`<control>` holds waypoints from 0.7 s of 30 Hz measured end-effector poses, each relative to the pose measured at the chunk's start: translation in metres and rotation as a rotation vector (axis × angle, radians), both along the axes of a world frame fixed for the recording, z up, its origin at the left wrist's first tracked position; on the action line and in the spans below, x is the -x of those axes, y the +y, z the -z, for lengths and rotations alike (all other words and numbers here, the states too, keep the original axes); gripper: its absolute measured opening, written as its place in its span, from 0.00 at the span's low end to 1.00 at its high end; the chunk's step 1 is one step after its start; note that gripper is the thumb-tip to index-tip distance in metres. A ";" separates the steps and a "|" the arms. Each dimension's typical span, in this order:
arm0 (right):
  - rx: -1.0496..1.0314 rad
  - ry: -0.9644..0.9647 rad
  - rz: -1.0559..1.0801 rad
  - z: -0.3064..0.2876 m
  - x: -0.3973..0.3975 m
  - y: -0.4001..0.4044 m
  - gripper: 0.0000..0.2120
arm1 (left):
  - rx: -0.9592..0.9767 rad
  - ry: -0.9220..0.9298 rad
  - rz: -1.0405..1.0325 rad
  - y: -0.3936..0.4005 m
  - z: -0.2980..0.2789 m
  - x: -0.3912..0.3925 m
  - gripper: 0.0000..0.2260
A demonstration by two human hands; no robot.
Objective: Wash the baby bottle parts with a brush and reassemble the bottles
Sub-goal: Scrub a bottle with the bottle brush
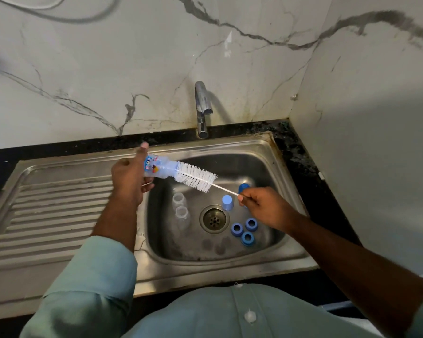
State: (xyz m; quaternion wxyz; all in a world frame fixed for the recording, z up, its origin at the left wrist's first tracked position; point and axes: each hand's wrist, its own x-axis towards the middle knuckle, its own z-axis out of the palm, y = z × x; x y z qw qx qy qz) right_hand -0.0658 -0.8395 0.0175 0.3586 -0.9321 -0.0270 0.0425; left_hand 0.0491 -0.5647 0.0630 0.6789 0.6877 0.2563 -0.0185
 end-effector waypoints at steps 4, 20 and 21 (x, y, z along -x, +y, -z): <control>-0.277 0.141 0.055 0.002 0.001 -0.004 0.13 | 0.264 -0.262 0.195 0.011 0.011 -0.006 0.10; -0.252 0.009 0.092 -0.028 -0.012 -0.086 0.13 | 0.150 -0.243 0.014 0.057 0.003 -0.013 0.14; -0.246 -0.015 0.126 -0.029 -0.010 -0.086 0.13 | 0.185 -0.223 -0.073 0.059 0.007 -0.015 0.16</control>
